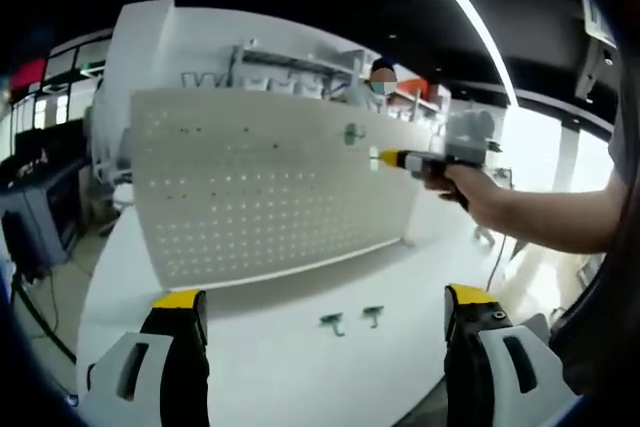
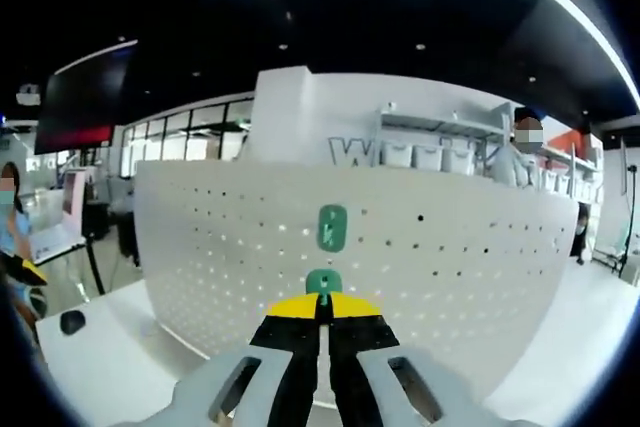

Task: Insert the hook assembly into the mounting plate slot until the hook locks in place.

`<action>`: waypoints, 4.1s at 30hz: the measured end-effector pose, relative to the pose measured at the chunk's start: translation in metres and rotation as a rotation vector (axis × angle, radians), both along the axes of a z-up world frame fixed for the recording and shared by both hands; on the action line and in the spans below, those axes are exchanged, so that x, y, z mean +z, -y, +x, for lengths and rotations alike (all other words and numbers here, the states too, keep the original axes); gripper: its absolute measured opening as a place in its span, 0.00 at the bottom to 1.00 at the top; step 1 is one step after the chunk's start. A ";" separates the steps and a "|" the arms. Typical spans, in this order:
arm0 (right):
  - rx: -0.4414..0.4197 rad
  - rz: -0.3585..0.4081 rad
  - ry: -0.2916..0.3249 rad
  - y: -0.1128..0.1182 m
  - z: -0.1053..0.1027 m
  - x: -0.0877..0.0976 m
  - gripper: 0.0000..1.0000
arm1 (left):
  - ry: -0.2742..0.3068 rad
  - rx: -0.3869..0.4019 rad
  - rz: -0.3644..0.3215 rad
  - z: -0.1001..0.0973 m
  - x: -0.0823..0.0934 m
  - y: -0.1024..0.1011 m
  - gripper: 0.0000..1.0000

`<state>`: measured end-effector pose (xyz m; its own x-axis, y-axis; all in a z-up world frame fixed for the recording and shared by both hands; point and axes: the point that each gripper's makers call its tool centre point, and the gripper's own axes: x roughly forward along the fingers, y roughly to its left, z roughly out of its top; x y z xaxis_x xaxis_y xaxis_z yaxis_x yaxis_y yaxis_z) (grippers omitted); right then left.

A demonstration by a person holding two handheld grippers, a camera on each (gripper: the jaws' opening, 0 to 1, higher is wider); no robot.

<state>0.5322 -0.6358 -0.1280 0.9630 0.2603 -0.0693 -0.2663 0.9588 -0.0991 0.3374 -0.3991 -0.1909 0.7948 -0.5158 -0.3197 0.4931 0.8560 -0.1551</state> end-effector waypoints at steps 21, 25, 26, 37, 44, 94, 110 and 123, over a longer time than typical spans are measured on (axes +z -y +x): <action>-0.087 0.034 0.086 0.037 0.041 0.038 0.00 | -0.001 0.027 0.009 0.004 0.000 -0.007 0.98; -0.081 0.041 0.123 0.035 0.046 0.051 0.00 | -0.003 0.030 0.012 0.004 -0.001 -0.008 0.98; -0.082 0.039 0.125 0.035 0.047 0.053 0.00 | -0.002 0.031 0.011 0.004 0.000 -0.009 0.98; -0.086 0.047 0.146 0.034 0.053 0.056 0.00 | -0.005 0.041 0.011 0.004 -0.001 -0.014 0.97; -0.095 0.054 0.139 0.031 0.053 0.048 0.00 | -0.003 0.049 0.001 0.003 0.001 -0.016 0.96; -0.107 0.070 0.124 0.035 0.035 0.059 0.21 | -0.017 0.037 -0.016 -0.003 -0.002 -0.013 0.96; 0.027 0.056 0.014 0.014 -0.032 0.032 0.24 | -0.007 -0.008 -0.004 -0.012 -0.001 0.000 0.96; 0.199 -0.012 -0.181 -0.023 -0.096 -0.044 0.28 | -0.037 -0.053 -0.009 -0.019 -0.007 0.009 0.95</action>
